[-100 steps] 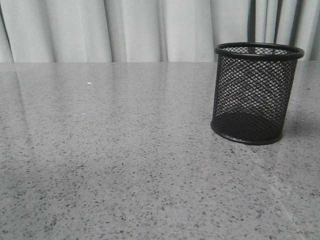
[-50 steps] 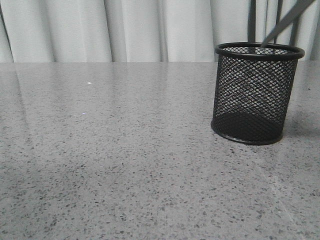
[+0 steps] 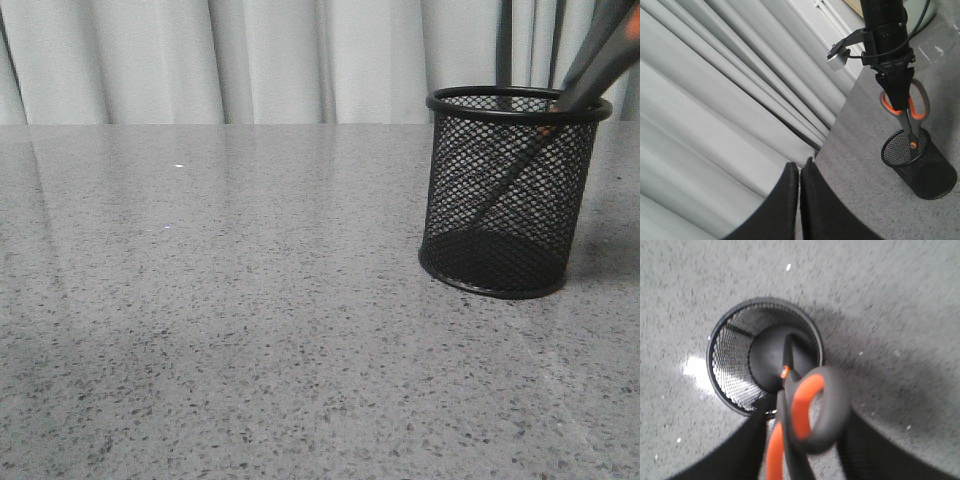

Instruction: Put scissors into bucket

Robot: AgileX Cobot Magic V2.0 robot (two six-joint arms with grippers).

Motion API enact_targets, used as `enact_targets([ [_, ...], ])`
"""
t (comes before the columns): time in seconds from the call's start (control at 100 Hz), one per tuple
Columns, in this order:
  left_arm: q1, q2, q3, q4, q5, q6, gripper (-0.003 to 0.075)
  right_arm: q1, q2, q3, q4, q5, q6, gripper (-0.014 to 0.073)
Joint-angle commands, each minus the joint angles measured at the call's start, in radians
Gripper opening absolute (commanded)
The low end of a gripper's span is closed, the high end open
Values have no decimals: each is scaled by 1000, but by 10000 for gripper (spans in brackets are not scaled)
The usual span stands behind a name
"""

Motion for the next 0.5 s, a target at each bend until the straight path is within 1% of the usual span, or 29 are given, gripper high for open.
enact_targets([
  [0.0,-7,4,-23,-21,-65,-25,-20,-5,-22,-80,-27,-61,-8,485],
  [0.04,-7,4,-23,-16,-65,-25,-20,-5,-22,-107,-27,-71,-8,526],
  [0.09,-7,4,-23,-13,-75,-36,-20,-5,-22,-158,-27,-73,-8,535],
  [0.13,-7,4,-23,7,-95,-90,-20,-5,-22,-200,-27,-69,-8,527],
  [0.17,-5,0,-23,47,-116,-180,-20,-5,-26,-233,-27,-59,-8,504],
  [0.22,-5,-7,-23,152,-133,-312,-20,-5,-36,-273,-27,-45,-8,437],
  [0.24,-5,-11,-23,207,-135,-376,-20,-5,-45,-285,-27,-39,-8,393],
  [0.27,-5,-21,-23,308,-135,-467,-20,-5,-60,-294,-27,-35,-8,302],
  [0.29,-5,-29,-20,351,-132,-541,-20,-5,-76,-294,-29,-38,-8,260],
  [0.3,-5,-36,-20,395,-131,-567,-20,-5,-83,-294,-29,-40,-8,218],
  [0.31,-5,-41,-18,418,-128,-620,-20,-5,-96,-292,-29,-42,-8,196],
  [0.34,-5,-58,-8,533,-121,-728,-20,-5,-124,-279,-36,-54,-8,91],
  [0.35,-5,-69,-2,557,-119,-756,-20,-5,-131,-276,-39,-57,-8,71],
  [0.36,-5,-75,1,580,-113,-812,-20,-5,-148,-268,-41,-65,-8,51],
  [0.37,-5,-87,4,627,-110,-840,-20,-5,-157,-263,-44,-70,-8,13],
  [0.38,-5,-94,12,649,-102,-896,-20,-5,-175,-258,-43,-75,-8,-5],
  [0.41,-5,-123,30,759,-82,-1007,-20,-5,-213,-225,-49,-108,-8,-82],
  [0.47,-5,-201,86,902,-30,-1217,-20,-5,-303,-152,-59,-179,-8,-52],
  [0.49,-5,-230,107,945,-10,-1256,-20,-5,-340,-118,-66,-208,-8,-46],
])
